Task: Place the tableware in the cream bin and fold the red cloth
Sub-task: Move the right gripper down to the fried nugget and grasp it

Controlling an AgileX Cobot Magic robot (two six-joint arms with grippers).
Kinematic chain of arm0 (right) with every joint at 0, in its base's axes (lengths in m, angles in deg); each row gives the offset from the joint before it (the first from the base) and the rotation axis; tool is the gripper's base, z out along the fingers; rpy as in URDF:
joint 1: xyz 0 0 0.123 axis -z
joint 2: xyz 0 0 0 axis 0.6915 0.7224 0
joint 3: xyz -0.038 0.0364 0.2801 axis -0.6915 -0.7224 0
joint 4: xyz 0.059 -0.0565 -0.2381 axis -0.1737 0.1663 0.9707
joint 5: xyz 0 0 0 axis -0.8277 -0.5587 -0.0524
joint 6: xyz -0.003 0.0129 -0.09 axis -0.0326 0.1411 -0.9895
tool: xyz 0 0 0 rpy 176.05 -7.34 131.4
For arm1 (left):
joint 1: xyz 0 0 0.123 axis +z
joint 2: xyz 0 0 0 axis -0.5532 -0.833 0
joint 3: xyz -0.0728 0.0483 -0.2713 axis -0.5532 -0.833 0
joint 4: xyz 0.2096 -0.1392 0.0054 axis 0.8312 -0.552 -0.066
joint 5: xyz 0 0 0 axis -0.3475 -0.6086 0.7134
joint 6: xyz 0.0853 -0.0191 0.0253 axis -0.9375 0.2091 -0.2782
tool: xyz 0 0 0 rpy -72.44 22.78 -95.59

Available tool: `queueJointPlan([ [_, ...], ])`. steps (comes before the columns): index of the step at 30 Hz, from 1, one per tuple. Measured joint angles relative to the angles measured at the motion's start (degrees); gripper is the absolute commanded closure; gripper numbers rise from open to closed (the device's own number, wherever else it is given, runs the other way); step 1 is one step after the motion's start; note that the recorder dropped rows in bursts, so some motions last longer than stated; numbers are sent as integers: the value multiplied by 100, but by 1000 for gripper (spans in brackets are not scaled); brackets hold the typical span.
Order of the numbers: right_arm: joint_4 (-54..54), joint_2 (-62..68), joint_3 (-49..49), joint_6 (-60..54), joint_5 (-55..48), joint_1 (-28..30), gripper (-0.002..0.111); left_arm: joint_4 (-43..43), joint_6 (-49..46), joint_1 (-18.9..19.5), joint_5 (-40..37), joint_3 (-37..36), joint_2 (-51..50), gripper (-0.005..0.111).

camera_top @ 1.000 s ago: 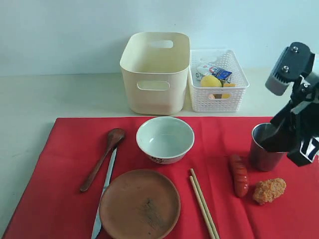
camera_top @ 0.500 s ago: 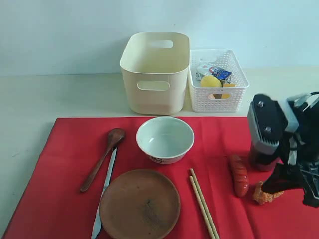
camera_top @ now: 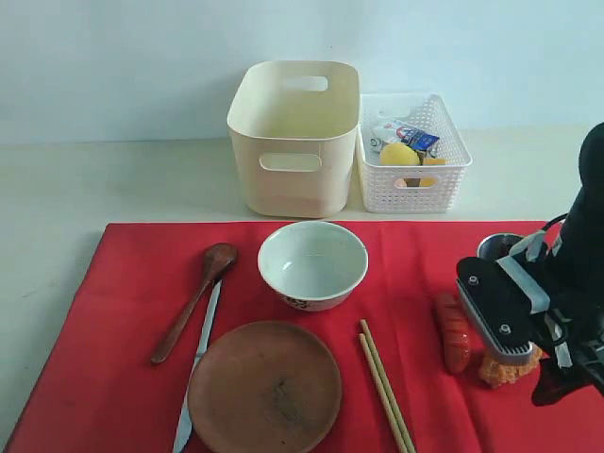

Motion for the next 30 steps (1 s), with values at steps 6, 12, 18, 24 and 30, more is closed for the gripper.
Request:
queueJointPlan([
  [6,39,272,0,34,258,0,55,0,0,0,0,0,0,107],
  [12,39,394,0,98,579,-9,55,0,0,0,0,0,0,107],
  [18,254,597,37,418,908,-38,55,0,0,0,0,0,0,107],
  [24,595,804,24,663,836,-36,59,0,0,0,0,0,0,107],
  [30,664,815,38,897,716,-66,96,0,0,0,0,0,0,107],
])
